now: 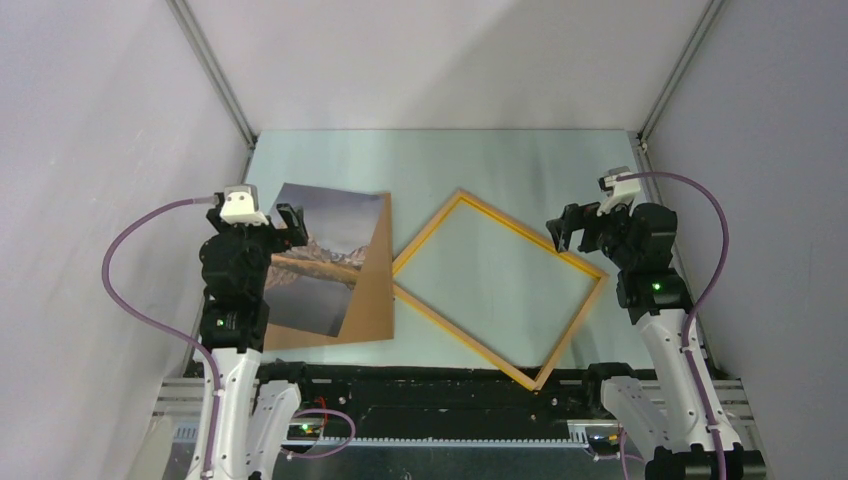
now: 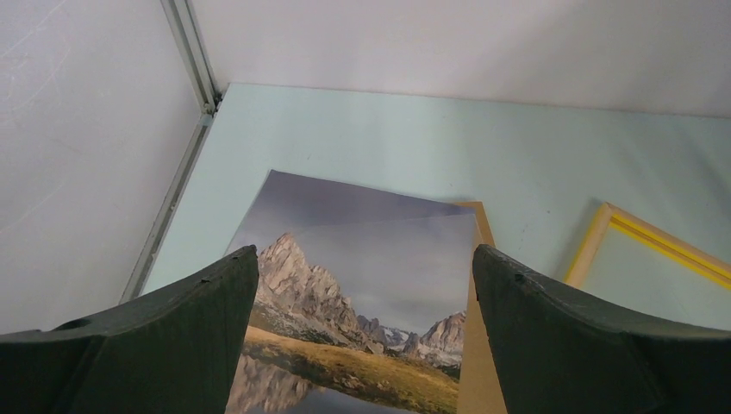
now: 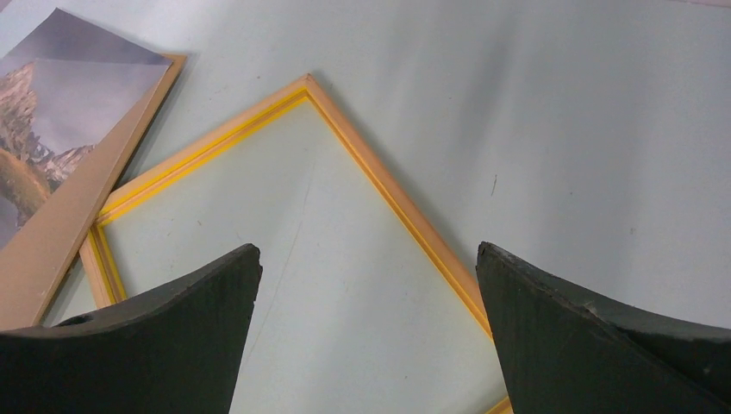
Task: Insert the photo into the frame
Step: Move the photo frame to the center of the board.
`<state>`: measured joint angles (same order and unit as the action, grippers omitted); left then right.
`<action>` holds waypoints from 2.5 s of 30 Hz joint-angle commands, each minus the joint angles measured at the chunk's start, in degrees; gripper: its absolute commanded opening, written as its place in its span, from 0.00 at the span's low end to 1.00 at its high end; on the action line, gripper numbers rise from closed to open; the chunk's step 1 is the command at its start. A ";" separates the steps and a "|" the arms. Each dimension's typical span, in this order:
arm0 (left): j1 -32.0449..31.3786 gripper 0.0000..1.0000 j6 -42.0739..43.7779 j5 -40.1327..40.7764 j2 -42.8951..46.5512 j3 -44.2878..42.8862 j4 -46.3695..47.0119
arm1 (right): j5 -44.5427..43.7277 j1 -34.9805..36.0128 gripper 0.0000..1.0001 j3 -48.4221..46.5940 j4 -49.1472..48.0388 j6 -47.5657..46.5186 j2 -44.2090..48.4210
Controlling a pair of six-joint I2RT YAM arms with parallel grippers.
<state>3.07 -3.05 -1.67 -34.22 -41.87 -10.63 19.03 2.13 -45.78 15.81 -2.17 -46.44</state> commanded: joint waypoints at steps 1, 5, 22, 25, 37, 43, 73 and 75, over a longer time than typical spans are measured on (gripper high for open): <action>0.85 0.98 -0.20 0.30 0.52 -0.86 1.27 | 1.72 0.76 1.00 -0.73 -0.87 -1.62 0.99; 0.94 0.98 0.51 -1.34 0.16 -1.33 0.81 | 2.16 3.49 1.00 -1.84 -0.25 -3.11 -0.77; 0.97 0.98 5.65 -7.33 -2.77 1.64 -1.86 | -4.59 32.29 1.00 -7.76 -10.97 -7.37 -23.82; 0.93 0.98 4.82 -7.80 -3.22 1.88 -2.24 | -3.69 35.35 1.00 -10.30 -13.07 -4.93 -28.59; 0.95 0.98 3.55 -9.11 -3.42 2.48 -2.11 | -1.52 43.38 0.87 -16.53 -4.40 -7.20 -42.49; 0.94 0.98 4.13 -8.99 -4.22 2.46 -2.12 | -1.66 48.51 0.84 -16.54 4.13 -10.75 -44.88; 0.93 0.98 4.63 -9.06 -2.87 2.98 -1.61 | -17.10 56.44 0.48 -15.85 1.12 -8.61 -56.76; 0.97 0.98 4.70 -9.06 -2.87 3.02 -1.51 | -17.63 56.41 0.45 -15.84 0.90 -8.45 -56.81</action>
<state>3.53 0.54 -9.74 -37.76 -39.11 -14.15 4.43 58.52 -60.60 18.17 -11.11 -101.84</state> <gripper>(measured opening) 0.985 0.483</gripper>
